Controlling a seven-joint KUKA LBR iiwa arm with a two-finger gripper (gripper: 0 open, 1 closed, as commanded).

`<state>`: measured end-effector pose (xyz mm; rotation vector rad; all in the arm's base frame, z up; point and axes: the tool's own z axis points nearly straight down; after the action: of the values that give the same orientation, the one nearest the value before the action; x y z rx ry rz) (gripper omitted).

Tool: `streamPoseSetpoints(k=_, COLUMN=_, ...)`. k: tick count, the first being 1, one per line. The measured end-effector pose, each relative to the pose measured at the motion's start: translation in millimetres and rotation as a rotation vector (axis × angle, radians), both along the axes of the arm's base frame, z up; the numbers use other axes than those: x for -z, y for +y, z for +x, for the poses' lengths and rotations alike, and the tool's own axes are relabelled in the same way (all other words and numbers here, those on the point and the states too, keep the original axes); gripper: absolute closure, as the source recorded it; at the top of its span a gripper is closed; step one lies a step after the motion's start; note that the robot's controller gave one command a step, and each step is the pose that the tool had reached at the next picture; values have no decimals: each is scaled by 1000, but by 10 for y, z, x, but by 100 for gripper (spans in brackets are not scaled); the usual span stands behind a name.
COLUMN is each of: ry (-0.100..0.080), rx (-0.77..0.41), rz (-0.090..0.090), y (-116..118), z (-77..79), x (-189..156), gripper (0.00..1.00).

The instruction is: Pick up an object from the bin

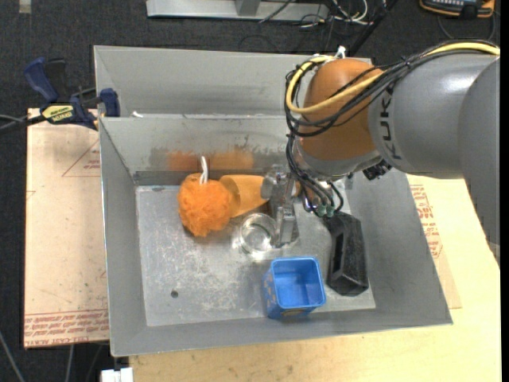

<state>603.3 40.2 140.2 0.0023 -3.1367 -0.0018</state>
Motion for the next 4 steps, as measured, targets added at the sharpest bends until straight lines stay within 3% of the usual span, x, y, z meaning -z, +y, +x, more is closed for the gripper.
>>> streamPoseSetpoints(k=1, ry=-6, rx=1, rz=0, y=-1, z=11, x=-47, gripper=0)
streamPoseSetpoints(k=2, ry=-13, rx=-45, rz=1, y=4, z=122, x=282, gripper=0)
streamPoseSetpoints(k=3, ry=-7, rx=0, rz=1, y=48, z=147, x=629, gripper=0)
streamPoseSetpoints(k=4, ry=-10, rx=20, rz=2, y=80, z=136, x=764, gripper=0)
